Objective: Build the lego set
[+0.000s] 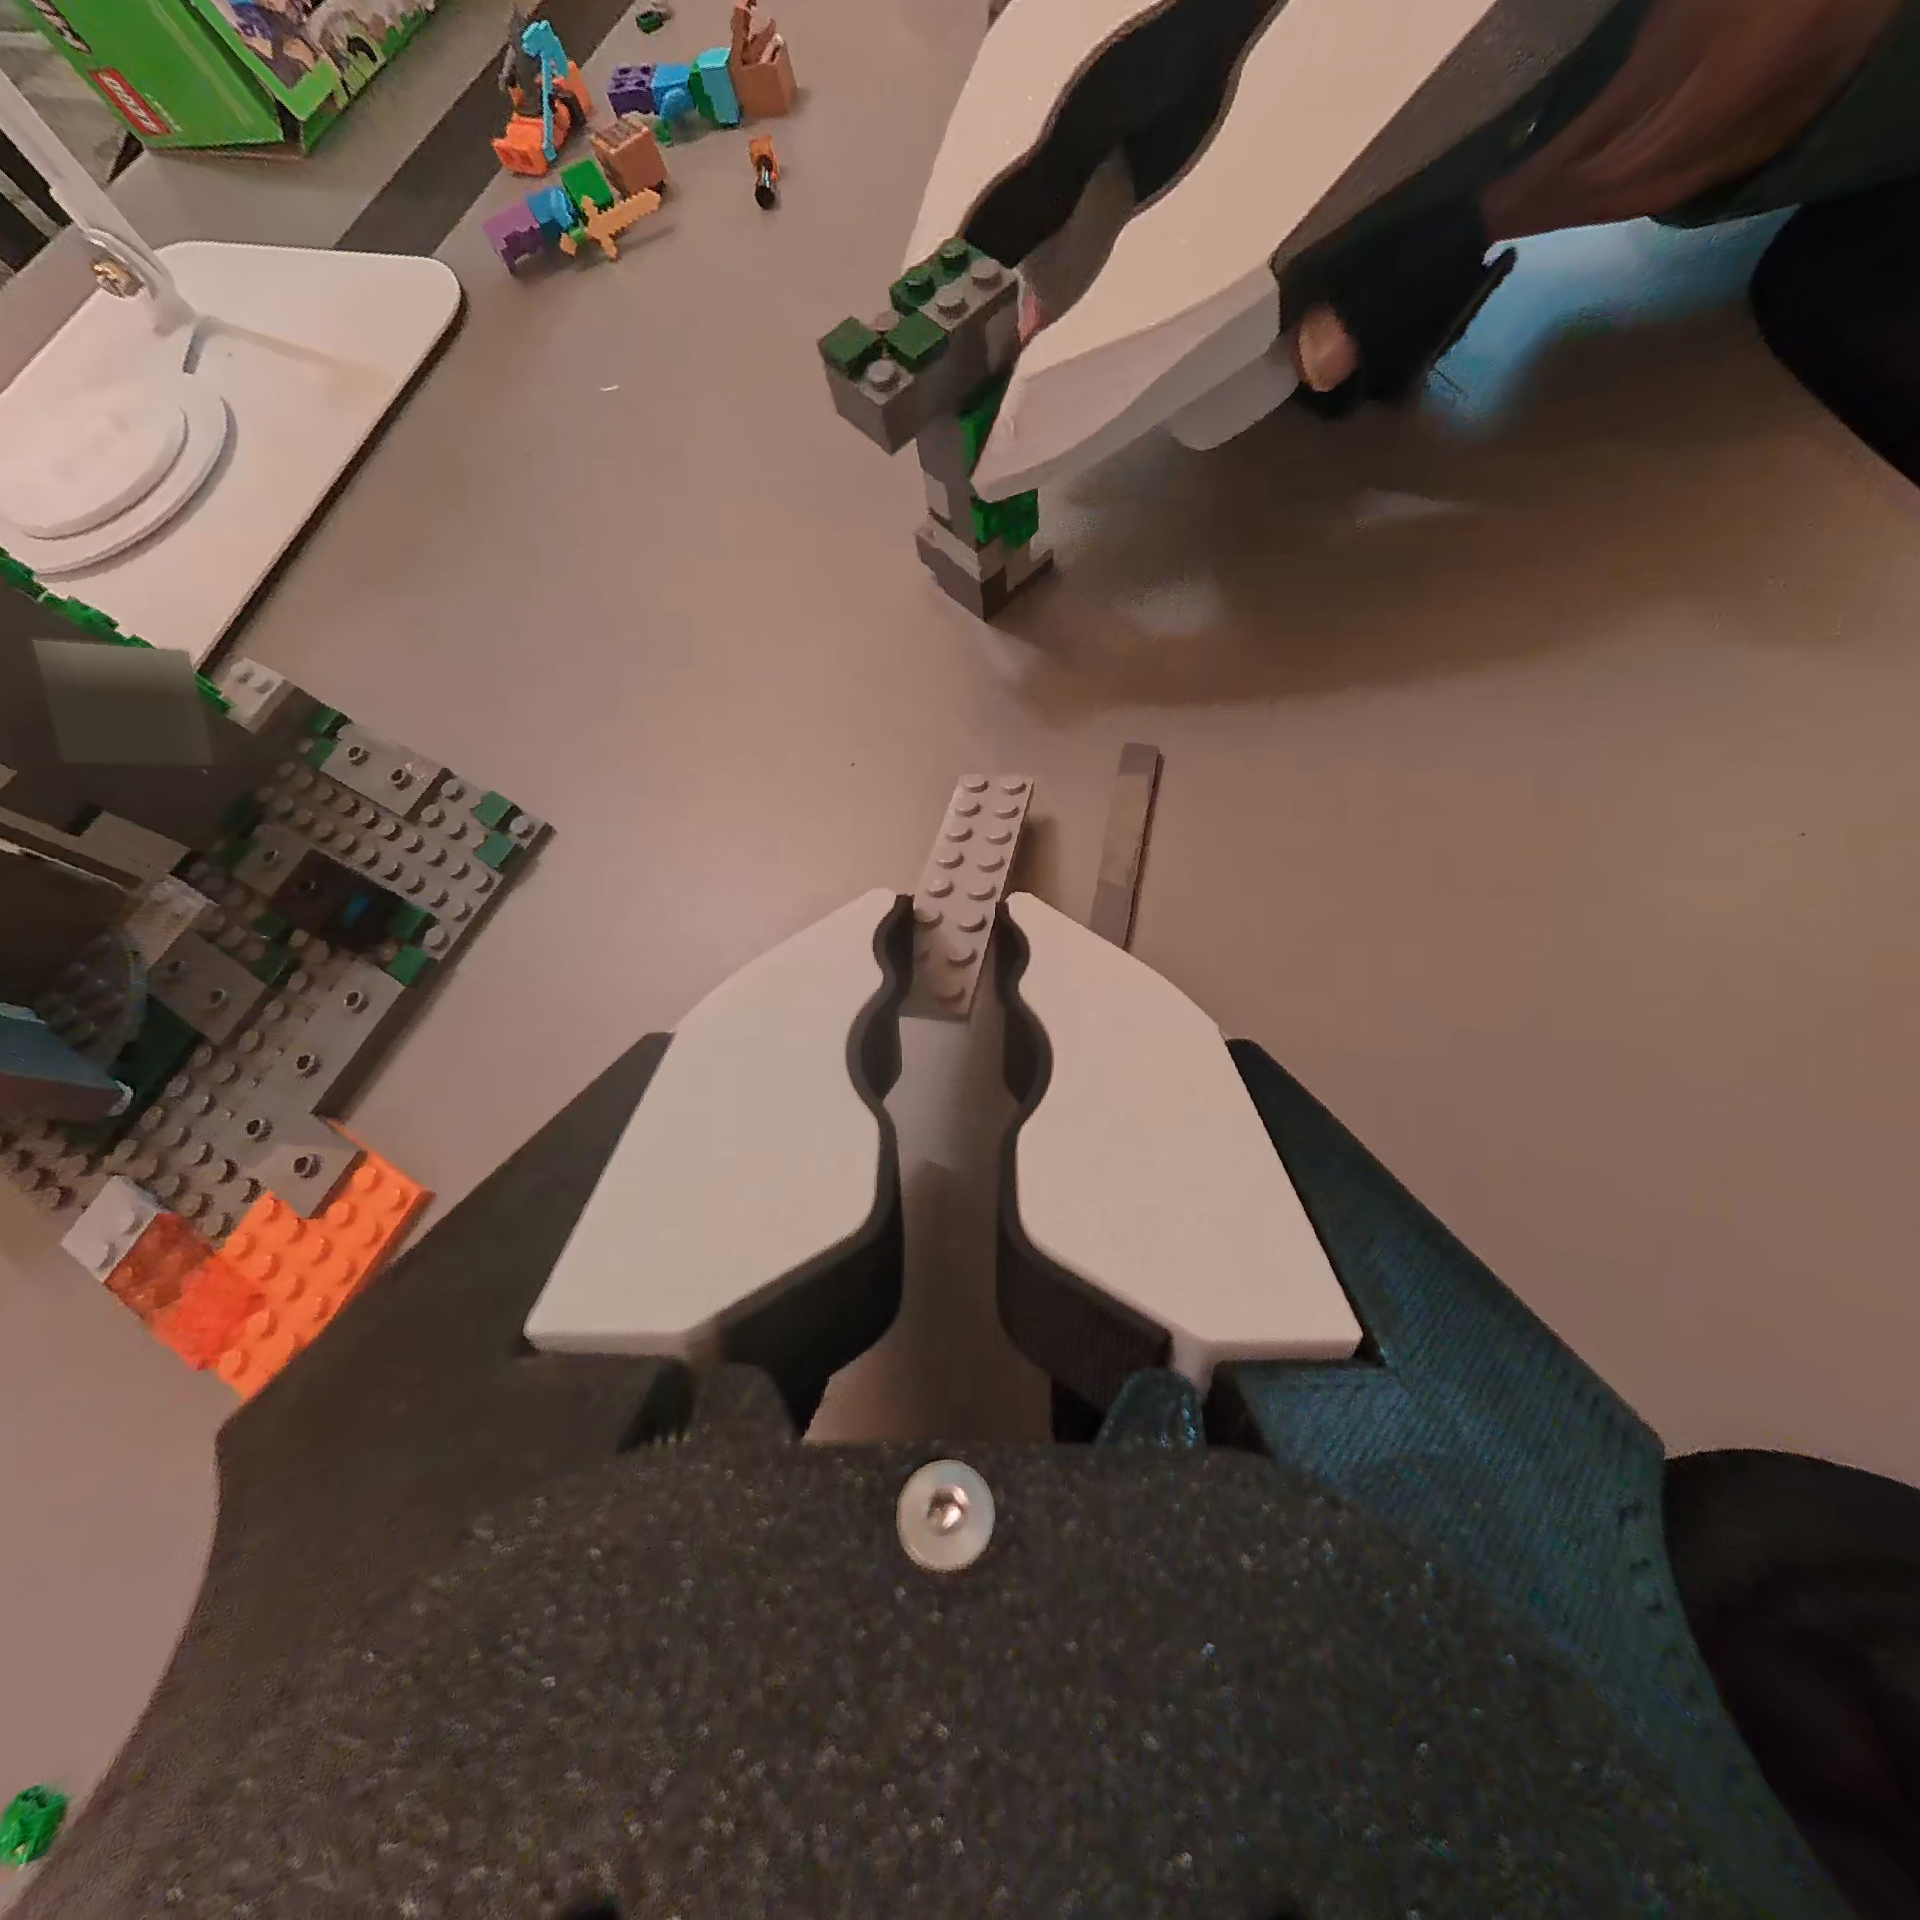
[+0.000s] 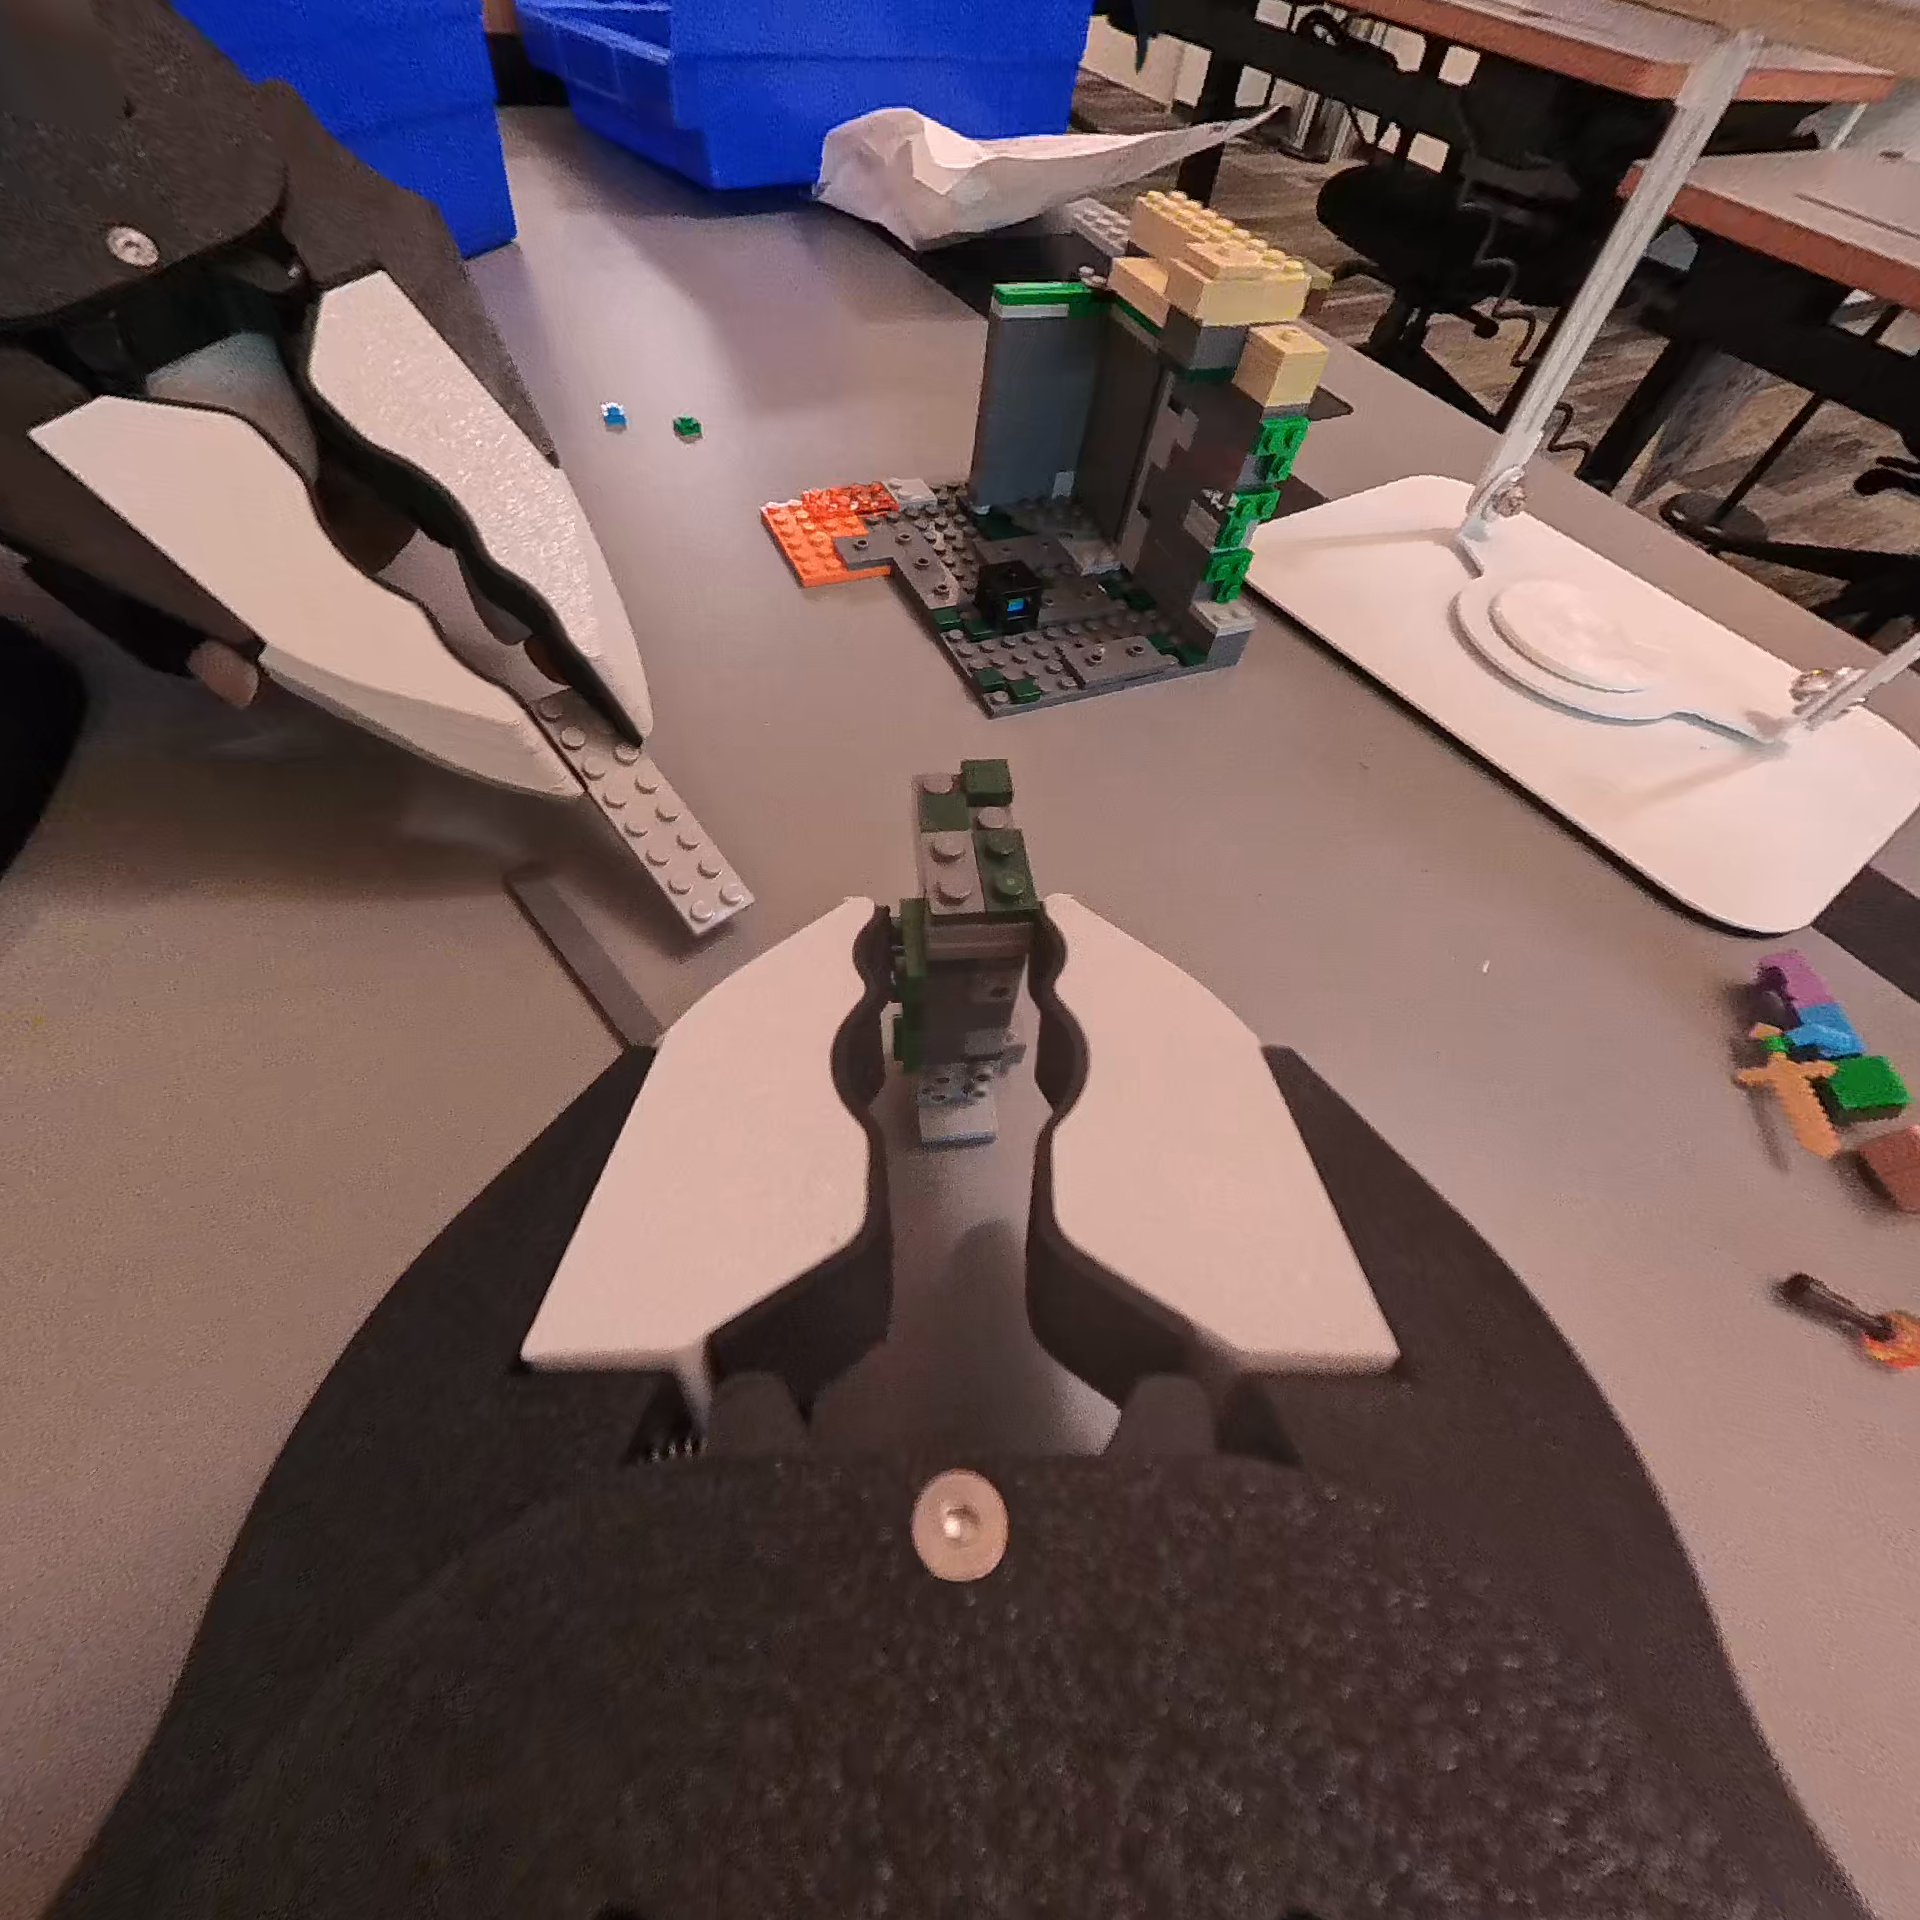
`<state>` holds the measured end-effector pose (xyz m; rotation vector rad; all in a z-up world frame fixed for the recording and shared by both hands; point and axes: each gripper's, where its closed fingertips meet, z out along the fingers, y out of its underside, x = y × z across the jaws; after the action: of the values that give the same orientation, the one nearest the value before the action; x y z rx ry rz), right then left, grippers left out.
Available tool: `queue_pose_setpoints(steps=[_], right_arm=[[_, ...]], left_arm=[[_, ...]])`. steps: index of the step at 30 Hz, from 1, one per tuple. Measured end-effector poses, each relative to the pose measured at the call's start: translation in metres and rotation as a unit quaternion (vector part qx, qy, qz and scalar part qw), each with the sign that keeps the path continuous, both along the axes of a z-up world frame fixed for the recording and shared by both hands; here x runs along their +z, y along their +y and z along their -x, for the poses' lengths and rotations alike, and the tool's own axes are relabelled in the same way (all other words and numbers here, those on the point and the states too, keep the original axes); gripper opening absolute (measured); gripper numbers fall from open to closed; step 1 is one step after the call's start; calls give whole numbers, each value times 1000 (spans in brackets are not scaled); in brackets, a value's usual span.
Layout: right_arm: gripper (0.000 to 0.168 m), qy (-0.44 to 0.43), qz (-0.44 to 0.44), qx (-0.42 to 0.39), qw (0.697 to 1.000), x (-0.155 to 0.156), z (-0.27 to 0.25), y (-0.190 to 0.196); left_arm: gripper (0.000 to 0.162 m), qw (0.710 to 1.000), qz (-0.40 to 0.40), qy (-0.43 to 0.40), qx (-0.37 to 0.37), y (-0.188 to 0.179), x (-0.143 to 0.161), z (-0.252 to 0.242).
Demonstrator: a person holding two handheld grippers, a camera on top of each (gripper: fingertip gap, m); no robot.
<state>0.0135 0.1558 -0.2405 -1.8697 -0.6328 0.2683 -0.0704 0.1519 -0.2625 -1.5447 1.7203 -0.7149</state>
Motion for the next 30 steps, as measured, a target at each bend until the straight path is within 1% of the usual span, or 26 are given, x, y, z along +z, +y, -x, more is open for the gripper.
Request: queue_pose_setpoints(steps=[6, 9, 11, 17, 22, 30], right_arm=[[23, 29, 18, 46, 998, 4, 14, -17], [23, 22, 22, 58, 998, 1, 17, -24], [23, 17, 19, 59, 998, 0, 18, -25], [23, 19, 19, 64, 998, 0, 19, -26], [23, 17, 19, 67, 997, -1, 20, -27], [23, 16, 26, 71, 997, -3, 21, -27]], left_arm=[[14, 1000, 9, 21, -4, -1, -10, 2], [17, 1000, 17, 23, -4, -2, -12, 2], [20, 1000, 19, 22, -5, -2, -12, 2], [19, 1000, 17, 23, -3, 1, -9, 6], [21, 999, 19, 41, -3, 2, -17, 9], [21, 998, 28, 47, -1, 3, -23, 9]])
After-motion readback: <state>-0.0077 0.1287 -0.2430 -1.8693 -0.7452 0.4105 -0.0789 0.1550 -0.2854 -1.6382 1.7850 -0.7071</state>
